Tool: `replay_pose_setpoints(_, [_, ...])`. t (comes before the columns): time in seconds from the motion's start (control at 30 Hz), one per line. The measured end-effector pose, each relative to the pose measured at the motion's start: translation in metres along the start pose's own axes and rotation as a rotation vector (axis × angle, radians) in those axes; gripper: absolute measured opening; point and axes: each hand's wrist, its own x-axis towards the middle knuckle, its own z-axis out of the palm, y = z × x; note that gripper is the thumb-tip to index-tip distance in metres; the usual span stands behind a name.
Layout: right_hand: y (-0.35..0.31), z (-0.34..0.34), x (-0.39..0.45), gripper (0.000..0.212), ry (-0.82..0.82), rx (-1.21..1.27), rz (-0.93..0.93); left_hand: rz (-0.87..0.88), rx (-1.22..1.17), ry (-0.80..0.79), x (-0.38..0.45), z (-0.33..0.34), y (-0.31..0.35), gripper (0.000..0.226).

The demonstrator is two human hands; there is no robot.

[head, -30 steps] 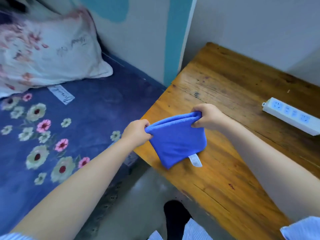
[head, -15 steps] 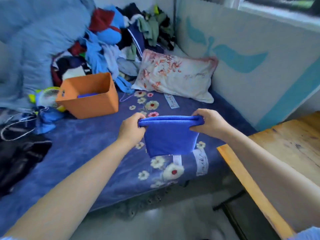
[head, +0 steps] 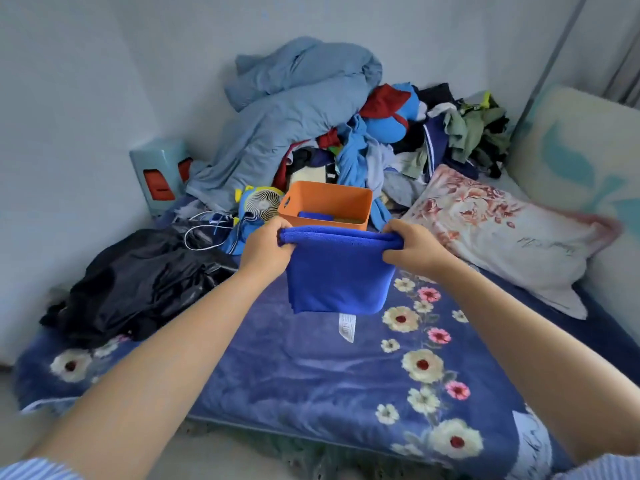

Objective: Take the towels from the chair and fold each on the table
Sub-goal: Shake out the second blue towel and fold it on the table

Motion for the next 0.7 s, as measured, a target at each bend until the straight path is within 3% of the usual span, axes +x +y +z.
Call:
replay_pose_setpoints(0.07, [-0.003, 0.003, 0.029, 0.029, -0.005, 0.049, -0.016, 0.001, 0.003, 0.023, 0.023, -0.002, -0.008, 0.01])
replay_pose_setpoints(0.3, [0.032, 0.01, 0.172, 0.01, -0.005, 0.146, -0.035, -0.01, 0.013, 0.018, 0.155, 0.028, -0.046, 0.006])
replay_pose_setpoints(0.53, [0.071, 0.012, 0.334, 0.033, 0.175, 0.169, -0.059, -0.006, -0.008, 0.046, 0.319, 0.071, -0.07, 0.006])
replay_pose_setpoints(0.7, [0.104, 0.019, 0.431, 0.03, 0.236, 0.178, 0.0, -0.029, -0.017, 0.077, 0.415, 0.109, -0.091, 0.015])
